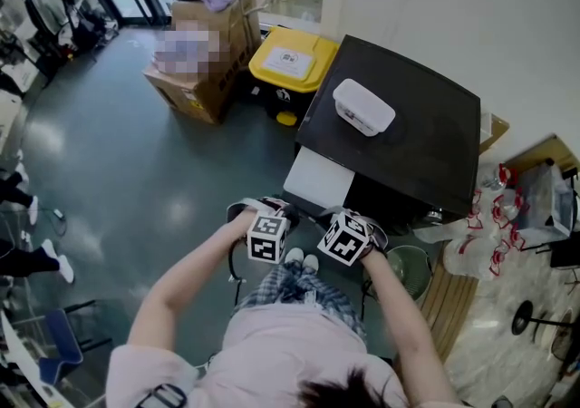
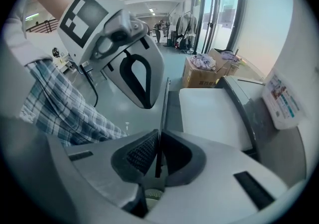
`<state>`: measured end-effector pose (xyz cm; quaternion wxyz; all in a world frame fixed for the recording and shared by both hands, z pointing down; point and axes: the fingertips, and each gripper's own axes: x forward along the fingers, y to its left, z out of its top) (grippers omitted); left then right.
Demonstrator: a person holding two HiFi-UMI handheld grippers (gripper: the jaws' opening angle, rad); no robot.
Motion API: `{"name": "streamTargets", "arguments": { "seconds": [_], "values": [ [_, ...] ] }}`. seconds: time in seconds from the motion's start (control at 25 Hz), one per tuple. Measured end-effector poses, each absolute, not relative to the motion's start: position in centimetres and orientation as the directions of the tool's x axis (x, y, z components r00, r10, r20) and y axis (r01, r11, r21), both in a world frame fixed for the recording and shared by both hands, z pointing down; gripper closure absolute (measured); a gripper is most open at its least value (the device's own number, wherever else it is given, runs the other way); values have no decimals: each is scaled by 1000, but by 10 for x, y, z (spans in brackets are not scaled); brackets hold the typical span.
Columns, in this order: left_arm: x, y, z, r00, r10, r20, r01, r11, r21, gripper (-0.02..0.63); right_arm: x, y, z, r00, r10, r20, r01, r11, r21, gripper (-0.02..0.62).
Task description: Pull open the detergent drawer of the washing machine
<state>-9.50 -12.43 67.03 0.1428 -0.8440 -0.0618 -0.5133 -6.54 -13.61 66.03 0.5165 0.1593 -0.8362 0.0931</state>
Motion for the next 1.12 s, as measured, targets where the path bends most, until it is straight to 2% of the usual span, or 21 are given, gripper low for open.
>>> {"name": "streamTargets", "arguments": {
  "seconds": [0.28,0.6,0.8,0.96,1.12],
  "values": [
    [-96,-137,650,538,-72,840,149,-973,-179,580,-65,-138,660,-418,-169,893,-358,934,9,552],
    [-82,-153,620,619,-100,779,66,-982,-179,580,-56,-144,640,-496,-233,836,-450,893,-18,568],
    [-65,-181,581,736,-150,660,-80,-988,-135,580,-34,-167,598,-585,-376,718,-573,818,-39,577],
    [-57,-219,537,814,-271,513,-254,-962,-105,580,-1,-190,554,-615,-527,587,-684,727,-64,578],
    [-55,-255,494,836,-404,371,-405,-911,-78,580,42,-210,508,-595,-678,430,-780,617,-107,578]
  ]
}}
